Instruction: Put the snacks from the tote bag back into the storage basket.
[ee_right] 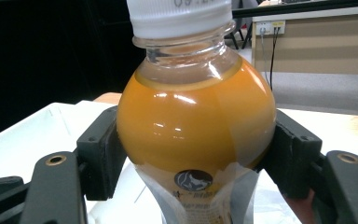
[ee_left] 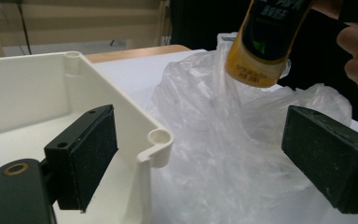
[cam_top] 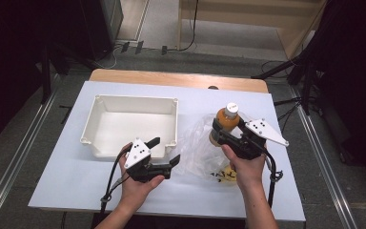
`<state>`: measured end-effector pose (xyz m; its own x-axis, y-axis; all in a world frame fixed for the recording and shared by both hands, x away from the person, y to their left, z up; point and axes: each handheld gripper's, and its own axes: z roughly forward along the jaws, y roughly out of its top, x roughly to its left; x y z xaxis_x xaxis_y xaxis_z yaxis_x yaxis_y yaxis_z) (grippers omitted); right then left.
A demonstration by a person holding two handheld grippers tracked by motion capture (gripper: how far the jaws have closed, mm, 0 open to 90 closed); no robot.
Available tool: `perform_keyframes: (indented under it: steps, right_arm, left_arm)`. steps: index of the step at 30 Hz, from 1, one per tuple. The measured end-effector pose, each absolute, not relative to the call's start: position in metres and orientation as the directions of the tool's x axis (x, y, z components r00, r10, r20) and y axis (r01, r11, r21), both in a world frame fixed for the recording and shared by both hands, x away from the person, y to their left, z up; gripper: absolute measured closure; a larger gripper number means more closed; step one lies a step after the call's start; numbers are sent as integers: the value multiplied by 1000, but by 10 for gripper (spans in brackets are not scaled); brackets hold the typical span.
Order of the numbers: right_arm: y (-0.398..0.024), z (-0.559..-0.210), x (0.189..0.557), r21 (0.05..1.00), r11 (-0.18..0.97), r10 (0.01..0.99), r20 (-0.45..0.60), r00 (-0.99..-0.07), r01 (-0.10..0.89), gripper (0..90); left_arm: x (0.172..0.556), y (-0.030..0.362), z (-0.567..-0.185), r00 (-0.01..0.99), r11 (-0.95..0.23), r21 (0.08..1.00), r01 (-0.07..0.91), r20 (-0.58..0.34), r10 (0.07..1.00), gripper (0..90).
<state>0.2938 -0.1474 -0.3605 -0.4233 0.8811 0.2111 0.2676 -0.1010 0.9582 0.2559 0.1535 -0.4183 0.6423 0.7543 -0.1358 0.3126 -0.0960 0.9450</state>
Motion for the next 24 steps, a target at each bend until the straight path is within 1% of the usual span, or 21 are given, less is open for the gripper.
perform_keyframes:
  steps: [4, 9, 13, 16, 20, 23, 24]
  right_arm:
    - [-144, -361, 294, 958, -94, 881, 206, -427, 270, 309]
    - [-139, -362, 296, 956, -80, 881, 200, -429, 281, 309]
    - [-132, -362, 297, 958, -66, 877, 189, -441, 281, 309]
    - [-129, -362, 299, 956, -70, 875, 196, -444, 284, 309]
    - [-125, -361, 301, 954, -73, 872, 202, -445, 290, 309]
    - [-123, -361, 302, 954, -76, 870, 205, -448, 291, 309]
    - [-123, -361, 303, 953, -76, 870, 207, -448, 292, 309]
  left_arm:
    - [256, 169, -423, 625, -81, 941, 327, -151, 766, 88]
    - [255, 183, -427, 611, -83, 941, 328, -144, 779, 51]
    - [253, 204, -430, 600, -77, 942, 327, -144, 787, 25]
    - [252, 214, -428, 589, -61, 944, 325, -152, 794, 22]
    - [253, 226, -426, 577, -75, 948, 309, -124, 807, 22]
    - [255, 235, -426, 565, -78, 947, 311, -118, 817, 22]
    - [255, 237, -426, 560, -68, 946, 317, -129, 819, 23]
